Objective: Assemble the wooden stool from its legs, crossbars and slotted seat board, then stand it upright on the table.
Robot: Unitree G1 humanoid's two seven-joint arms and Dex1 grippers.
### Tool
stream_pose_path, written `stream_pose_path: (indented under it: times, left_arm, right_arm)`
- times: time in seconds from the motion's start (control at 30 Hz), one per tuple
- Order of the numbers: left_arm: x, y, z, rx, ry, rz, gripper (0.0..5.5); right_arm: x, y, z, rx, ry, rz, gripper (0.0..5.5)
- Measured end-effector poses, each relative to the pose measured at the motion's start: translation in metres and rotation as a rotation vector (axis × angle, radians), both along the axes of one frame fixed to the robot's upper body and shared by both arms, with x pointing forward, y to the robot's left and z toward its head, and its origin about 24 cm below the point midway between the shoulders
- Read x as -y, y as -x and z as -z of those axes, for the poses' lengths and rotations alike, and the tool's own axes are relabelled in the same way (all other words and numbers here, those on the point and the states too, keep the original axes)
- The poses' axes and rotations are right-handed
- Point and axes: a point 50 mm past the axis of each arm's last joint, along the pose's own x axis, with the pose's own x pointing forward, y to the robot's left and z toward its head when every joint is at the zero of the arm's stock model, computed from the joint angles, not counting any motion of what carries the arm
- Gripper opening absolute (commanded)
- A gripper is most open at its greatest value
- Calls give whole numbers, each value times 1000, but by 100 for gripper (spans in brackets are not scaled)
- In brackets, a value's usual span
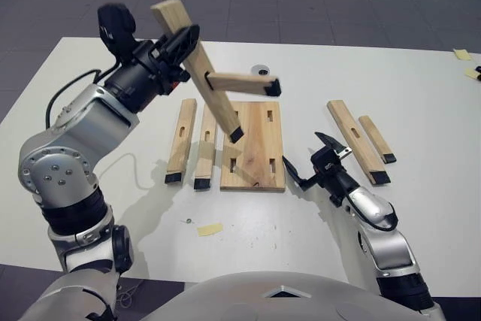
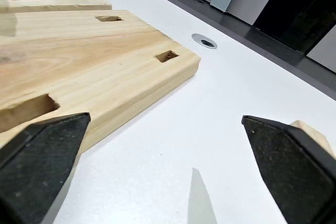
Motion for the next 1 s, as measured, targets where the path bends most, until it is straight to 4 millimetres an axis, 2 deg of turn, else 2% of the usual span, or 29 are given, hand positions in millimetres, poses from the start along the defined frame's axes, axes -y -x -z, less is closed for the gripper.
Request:
stream_pose_path:
  times: [0.1, 0.27, 0.4, 0.57, 0.77, 1.0]
  left_arm:
    - [-4, 5, 18, -65, -19, -26, 104]
    - [1, 14, 20, -47, -44, 2, 104]
    - [-5, 14, 19, -20, -87, -3, 104]
    - [-20, 14, 18, 18, -112, -116, 104]
    - [-16, 26, 27, 17, -45, -140, 104]
    - [-18, 27, 27, 18, -40, -167, 104]
  right_arm:
    - [-11, 4, 0, -28, -23, -68, 540]
    - [-18, 14, 8, -98, -39, -128, 540]
    - [-17, 14, 8, -96, -41, -120, 540]
    - [-13, 13, 7, -90, -34, -106, 540]
    - [-10, 12, 6, -80, -30, -89, 540]
    - [-6, 12, 6, -79, -22, -78, 540]
